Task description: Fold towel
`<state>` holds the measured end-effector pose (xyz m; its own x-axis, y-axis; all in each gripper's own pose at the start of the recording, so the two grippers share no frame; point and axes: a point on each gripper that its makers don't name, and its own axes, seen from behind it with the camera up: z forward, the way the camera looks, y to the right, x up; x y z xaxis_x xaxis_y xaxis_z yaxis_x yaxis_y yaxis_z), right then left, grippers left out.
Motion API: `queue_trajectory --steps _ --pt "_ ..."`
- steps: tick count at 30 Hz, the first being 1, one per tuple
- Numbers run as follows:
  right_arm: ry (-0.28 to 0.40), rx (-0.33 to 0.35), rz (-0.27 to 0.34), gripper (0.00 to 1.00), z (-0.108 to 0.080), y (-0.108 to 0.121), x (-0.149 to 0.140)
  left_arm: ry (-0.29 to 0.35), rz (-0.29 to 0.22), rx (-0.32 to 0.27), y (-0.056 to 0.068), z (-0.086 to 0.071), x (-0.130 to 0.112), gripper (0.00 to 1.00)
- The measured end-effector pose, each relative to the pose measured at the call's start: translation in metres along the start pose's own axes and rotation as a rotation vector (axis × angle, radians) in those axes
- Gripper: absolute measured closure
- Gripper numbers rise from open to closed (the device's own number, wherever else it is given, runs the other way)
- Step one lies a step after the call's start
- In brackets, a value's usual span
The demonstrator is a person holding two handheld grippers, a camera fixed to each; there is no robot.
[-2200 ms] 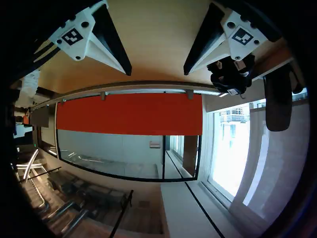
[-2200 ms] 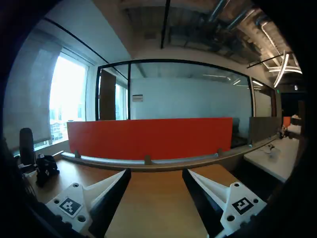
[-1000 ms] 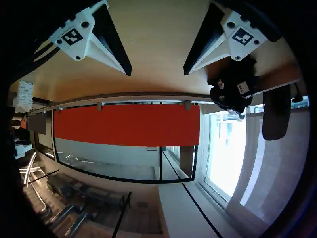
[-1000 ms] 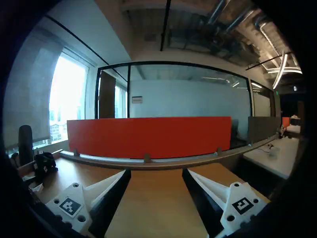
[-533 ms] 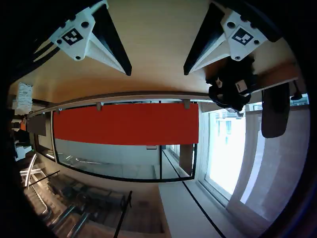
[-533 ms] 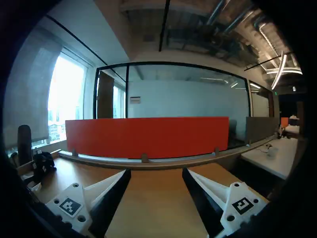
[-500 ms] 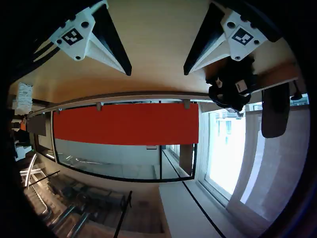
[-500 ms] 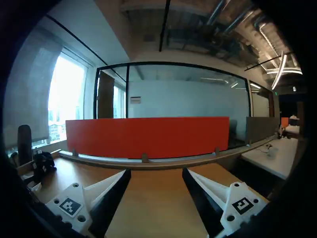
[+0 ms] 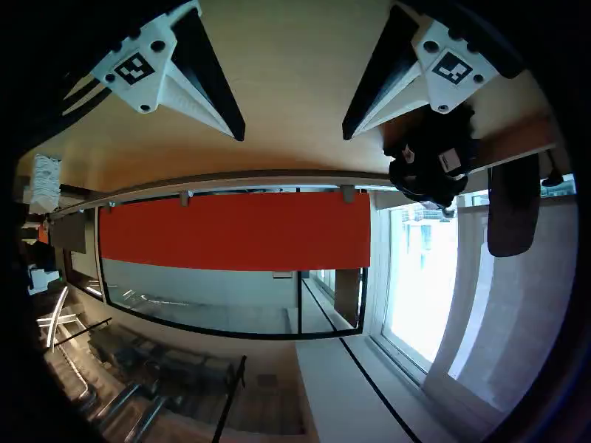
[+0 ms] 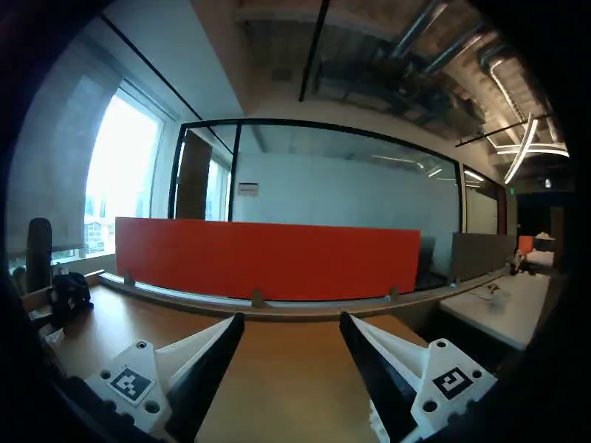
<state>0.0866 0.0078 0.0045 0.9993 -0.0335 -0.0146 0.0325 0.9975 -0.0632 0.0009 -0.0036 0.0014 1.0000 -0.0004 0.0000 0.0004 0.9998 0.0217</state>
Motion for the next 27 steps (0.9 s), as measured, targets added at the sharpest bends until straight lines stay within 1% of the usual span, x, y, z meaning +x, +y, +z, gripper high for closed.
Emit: queue_trajectory --steps 3,11,17,21,27 --pt "0.001 0.008 -0.007 0.0 0.001 -0.001 -0.005 0.0 0.0 0.0 0.0 0.0 0.0 0.02" --pt "0.016 0.044 0.032 0.0 0.005 -0.008 -0.022 0.0 0.0 0.0 0.0 0.0 0.0 0.02" --pt "0.03 0.069 0.014 0.0 0.003 -0.014 -0.038 0.0 0.0 0.0 0.0 -0.001 0.0 0.02" --pt "0.03 0.082 0.012 0.0 0.002 -0.016 -0.053 0.0 0.0 0.0 0.0 -0.001 0.0 0.02" --pt "0.018 0.076 0.045 0.0 0.0 -0.011 -0.079 0.0 0.0 0.0 0.0 -0.001 0.0 0.02"
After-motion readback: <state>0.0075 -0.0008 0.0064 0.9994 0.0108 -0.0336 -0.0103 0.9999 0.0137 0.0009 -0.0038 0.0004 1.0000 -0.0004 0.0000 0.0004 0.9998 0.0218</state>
